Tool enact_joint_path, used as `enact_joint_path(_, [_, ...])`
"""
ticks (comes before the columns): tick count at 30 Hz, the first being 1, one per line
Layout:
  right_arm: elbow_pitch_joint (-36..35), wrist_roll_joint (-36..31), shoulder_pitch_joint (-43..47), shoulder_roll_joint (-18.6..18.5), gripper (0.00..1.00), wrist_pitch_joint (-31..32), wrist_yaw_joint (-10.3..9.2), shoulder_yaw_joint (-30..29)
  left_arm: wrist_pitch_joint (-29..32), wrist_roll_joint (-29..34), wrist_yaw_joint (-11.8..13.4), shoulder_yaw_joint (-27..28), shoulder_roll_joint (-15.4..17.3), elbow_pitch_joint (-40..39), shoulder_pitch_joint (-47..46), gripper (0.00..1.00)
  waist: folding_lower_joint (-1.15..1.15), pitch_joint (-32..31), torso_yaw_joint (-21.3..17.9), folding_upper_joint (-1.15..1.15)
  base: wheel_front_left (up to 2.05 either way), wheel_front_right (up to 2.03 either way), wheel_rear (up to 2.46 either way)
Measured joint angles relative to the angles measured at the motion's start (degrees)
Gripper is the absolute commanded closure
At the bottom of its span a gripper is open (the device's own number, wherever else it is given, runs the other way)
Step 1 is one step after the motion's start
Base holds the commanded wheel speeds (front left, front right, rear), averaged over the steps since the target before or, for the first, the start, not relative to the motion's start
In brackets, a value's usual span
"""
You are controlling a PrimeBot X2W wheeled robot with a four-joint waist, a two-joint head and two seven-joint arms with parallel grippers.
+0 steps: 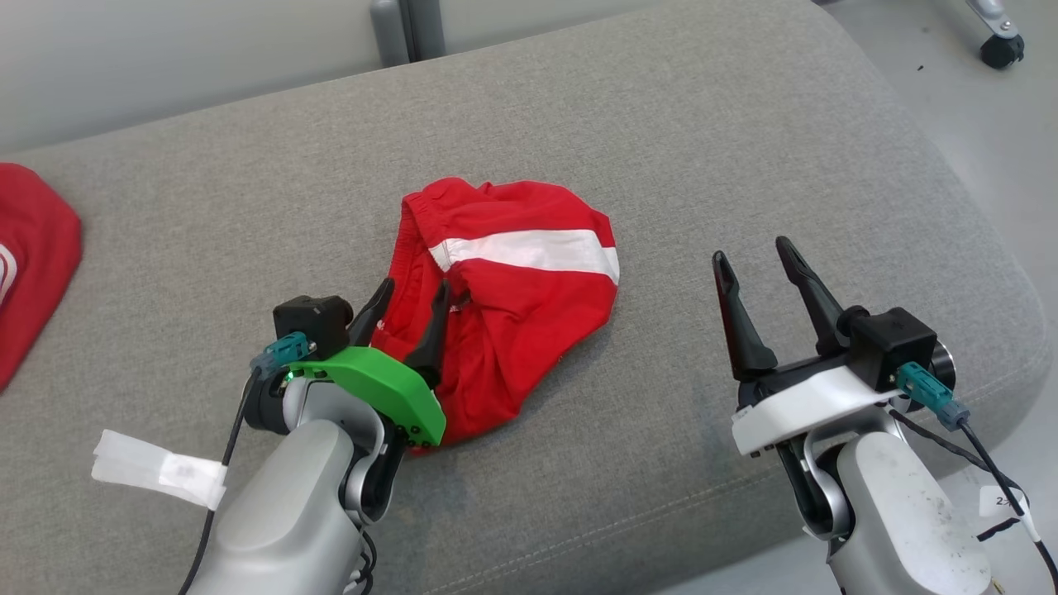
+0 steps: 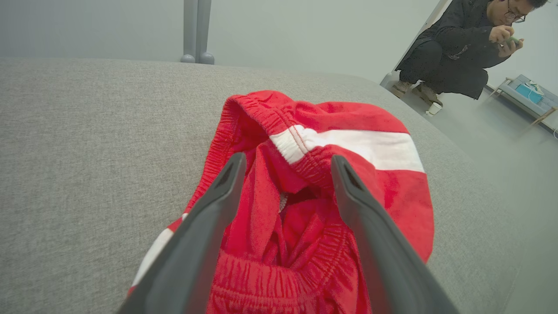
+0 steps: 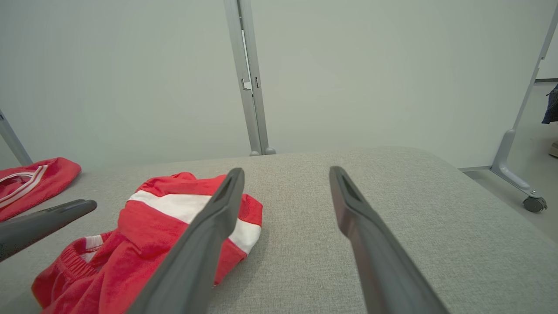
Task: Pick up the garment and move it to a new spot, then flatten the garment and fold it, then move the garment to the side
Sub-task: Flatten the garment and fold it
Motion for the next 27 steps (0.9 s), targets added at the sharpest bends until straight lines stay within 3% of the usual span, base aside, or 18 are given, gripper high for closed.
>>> enact_joint_path(22, [-0.26,-0.24,-0.12,0.01,0.00,-0.01,0.38,-0.67,4.66,-12.20,0.88,4.05,-0.07,5.01,-4.03,0.00,0.00,3.45,-5.51,0.00,0.00,0.00,0.00])
enact_joint_path(27, [-0.47,-0.21,-0.34,0.02,0.00,0.00,0.40,-0.42,6.71,-19.03,-0.90,4.77,-0.07,4.82,-4.08,0.00,0.00,3.87,-5.47,0.00,0.00,0.00,0.00])
